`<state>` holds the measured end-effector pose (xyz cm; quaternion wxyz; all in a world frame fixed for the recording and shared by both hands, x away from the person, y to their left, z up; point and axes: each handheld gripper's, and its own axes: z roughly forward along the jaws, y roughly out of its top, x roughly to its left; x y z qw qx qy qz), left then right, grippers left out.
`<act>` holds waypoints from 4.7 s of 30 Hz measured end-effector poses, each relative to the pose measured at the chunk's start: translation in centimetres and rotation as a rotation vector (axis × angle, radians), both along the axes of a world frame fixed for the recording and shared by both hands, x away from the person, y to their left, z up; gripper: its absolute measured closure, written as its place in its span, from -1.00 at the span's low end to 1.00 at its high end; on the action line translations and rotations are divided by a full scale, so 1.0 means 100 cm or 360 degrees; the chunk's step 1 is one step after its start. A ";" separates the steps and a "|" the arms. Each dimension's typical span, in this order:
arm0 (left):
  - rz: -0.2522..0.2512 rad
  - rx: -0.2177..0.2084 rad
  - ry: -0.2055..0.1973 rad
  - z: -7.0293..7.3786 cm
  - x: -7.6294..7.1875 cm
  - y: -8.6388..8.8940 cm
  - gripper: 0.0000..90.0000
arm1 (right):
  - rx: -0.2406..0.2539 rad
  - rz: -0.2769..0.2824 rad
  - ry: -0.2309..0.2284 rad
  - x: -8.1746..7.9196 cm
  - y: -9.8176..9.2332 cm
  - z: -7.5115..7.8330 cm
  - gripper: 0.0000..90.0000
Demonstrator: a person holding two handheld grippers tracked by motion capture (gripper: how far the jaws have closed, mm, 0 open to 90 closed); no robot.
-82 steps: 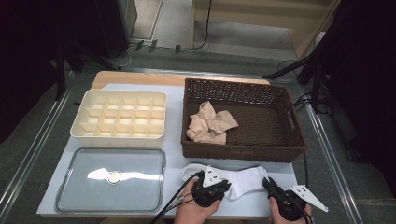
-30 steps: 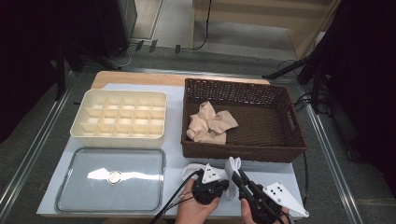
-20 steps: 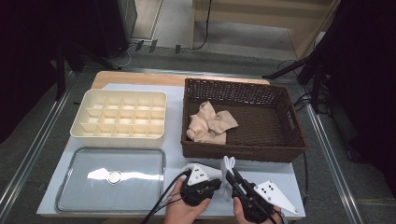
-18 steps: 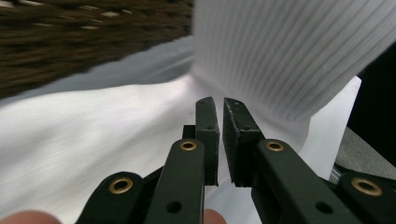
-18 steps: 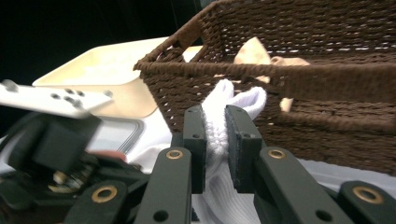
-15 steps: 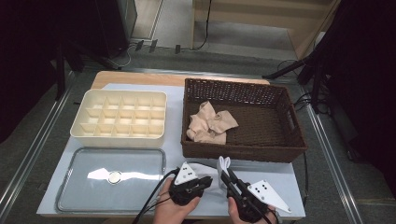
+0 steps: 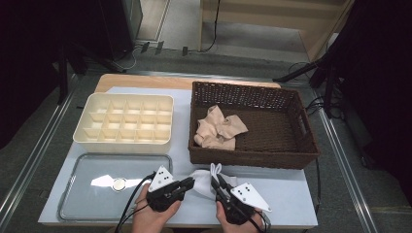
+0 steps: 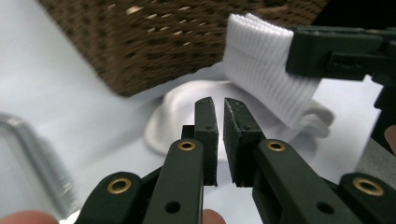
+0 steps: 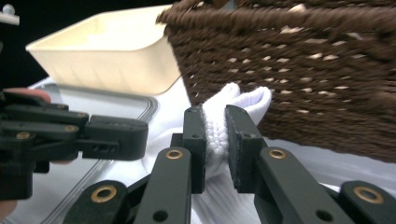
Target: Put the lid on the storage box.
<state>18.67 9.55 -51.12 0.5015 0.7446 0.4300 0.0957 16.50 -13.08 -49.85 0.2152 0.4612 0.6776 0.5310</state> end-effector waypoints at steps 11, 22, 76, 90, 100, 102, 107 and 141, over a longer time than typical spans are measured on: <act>0.0031 0.0047 0.0058 -0.015 0.011 0.001 0.89 | -0.0136 0.0148 0.0038 0.007 0.024 -0.030 0.73; 0.0040 0.0057 0.0053 -0.017 0.014 0.000 0.75 | 0.0057 0.0206 0.0044 -0.006 -0.016 -0.013 0.12; 0.0068 0.0068 0.0207 -0.007 0.010 -0.039 0.42 | -0.0031 -0.0312 0.0285 -0.015 -0.074 -0.035 0.19; 0.0023 0.0070 0.0156 0.003 0.011 -0.027 0.88 | -0.0133 -0.0282 0.0285 -0.010 -0.064 -0.044 0.17; 0.0036 0.0110 0.0169 -0.010 0.014 -0.025 0.86 | 0.0107 -0.0251 0.0266 -0.014 -0.069 -0.040 0.20; 0.0031 0.0102 0.0174 -0.011 0.014 -0.024 0.85 | 0.0106 -0.0250 0.0318 -0.012 -0.068 -0.047 0.27; 0.0022 0.0095 0.0174 -0.012 0.014 -0.021 0.84 | 0.0166 -0.0190 0.0350 -0.009 -0.068 -0.051 0.73; -0.0099 0.0097 0.0247 -0.018 0.024 -0.070 1.00 | 0.0109 -0.0016 0.0149 -0.019 -0.058 -0.019 0.83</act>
